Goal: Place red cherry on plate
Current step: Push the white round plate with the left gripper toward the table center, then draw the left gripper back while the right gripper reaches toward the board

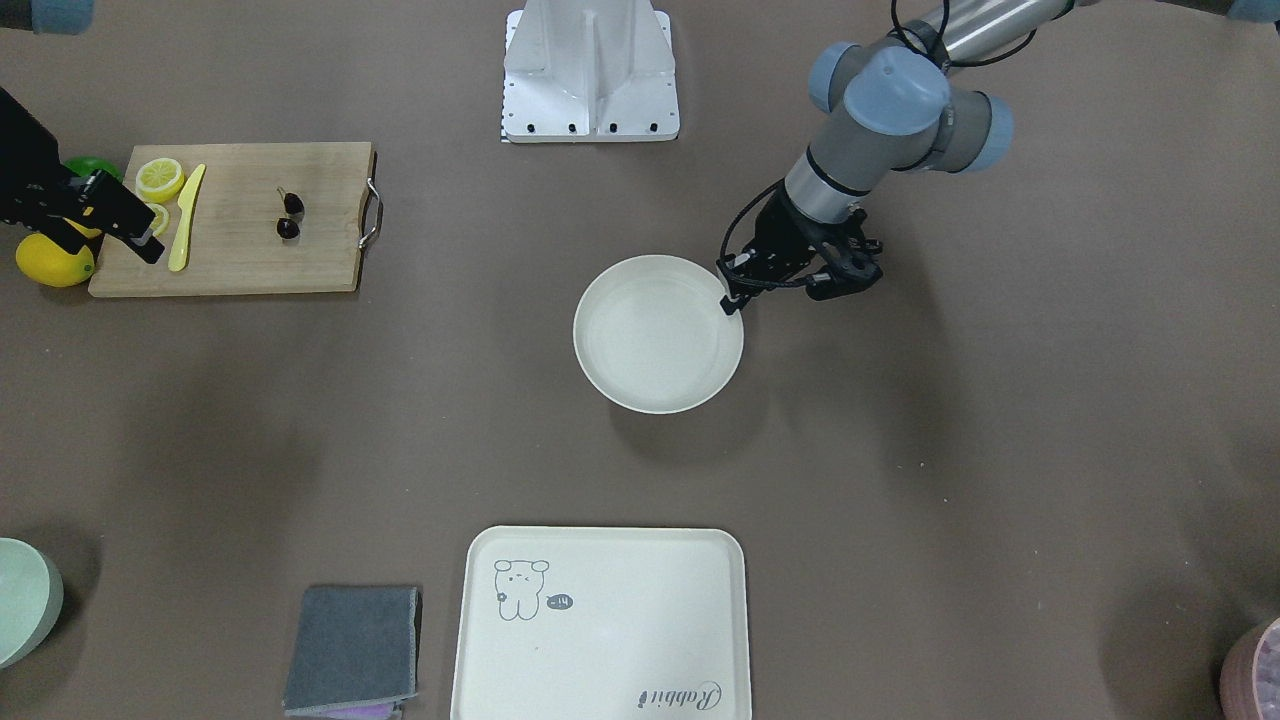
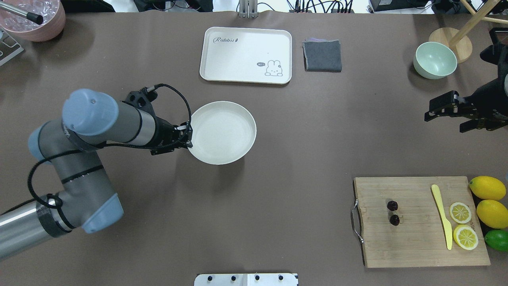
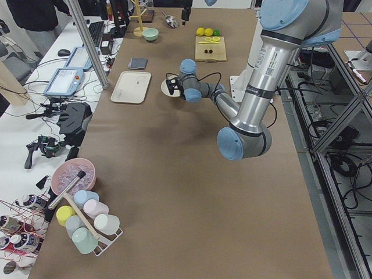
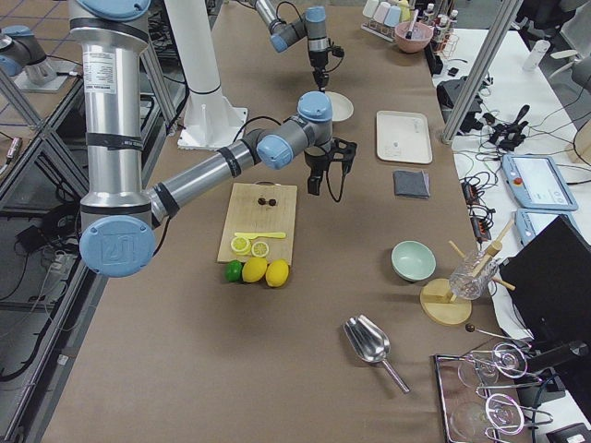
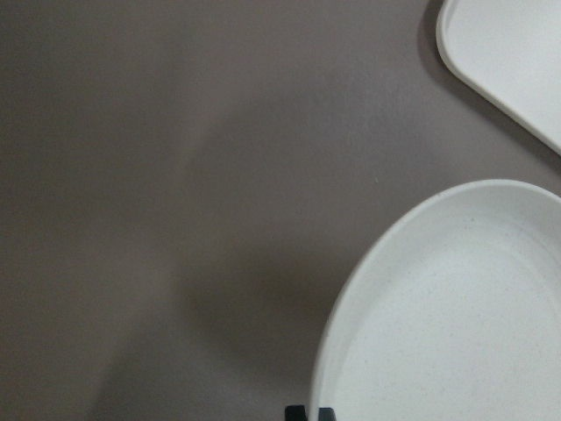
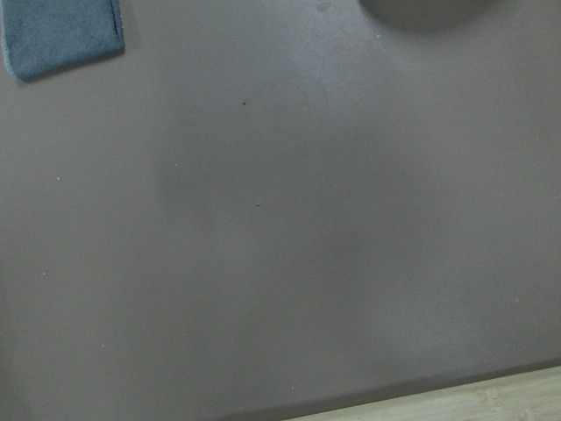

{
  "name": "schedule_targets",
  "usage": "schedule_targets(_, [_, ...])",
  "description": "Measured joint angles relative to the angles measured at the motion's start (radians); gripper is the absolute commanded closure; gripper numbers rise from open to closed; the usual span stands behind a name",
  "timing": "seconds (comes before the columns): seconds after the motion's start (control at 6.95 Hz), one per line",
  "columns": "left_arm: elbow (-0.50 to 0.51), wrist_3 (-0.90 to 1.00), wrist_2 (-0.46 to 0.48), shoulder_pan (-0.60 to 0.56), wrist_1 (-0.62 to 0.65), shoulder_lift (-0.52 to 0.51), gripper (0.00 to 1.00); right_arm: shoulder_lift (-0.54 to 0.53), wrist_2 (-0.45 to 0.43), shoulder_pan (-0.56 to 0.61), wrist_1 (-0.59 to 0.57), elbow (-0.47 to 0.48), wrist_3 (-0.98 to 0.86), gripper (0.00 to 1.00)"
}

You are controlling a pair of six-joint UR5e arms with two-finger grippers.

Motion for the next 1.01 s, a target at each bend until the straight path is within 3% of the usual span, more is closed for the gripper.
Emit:
schedule_targets(0.43, [0.070,-0.063,0.131,0.113,-0.004,-0.079,1.00,-0.003,-0.054,-0.085,0.001,0.020,0.090,0.00])
schedule_targets(0.72, [0.089,-0.064,0.151,0.123,-0.001,-0.093,1.00,-0.001,-0.086,-0.143,0.001,0.031,0.144,0.00])
schedule_targets(0.86, [0.089,-0.057,0.150,0.117,0.000,-0.089,0.37,-0.002,-0.090,-0.163,0.002,0.034,0.165,0.00])
schedule_targets(1.01, [0.090,-0.053,0.150,0.112,0.000,-0.080,0.02,-0.004,-0.092,-0.180,0.002,0.037,0.175,0.00])
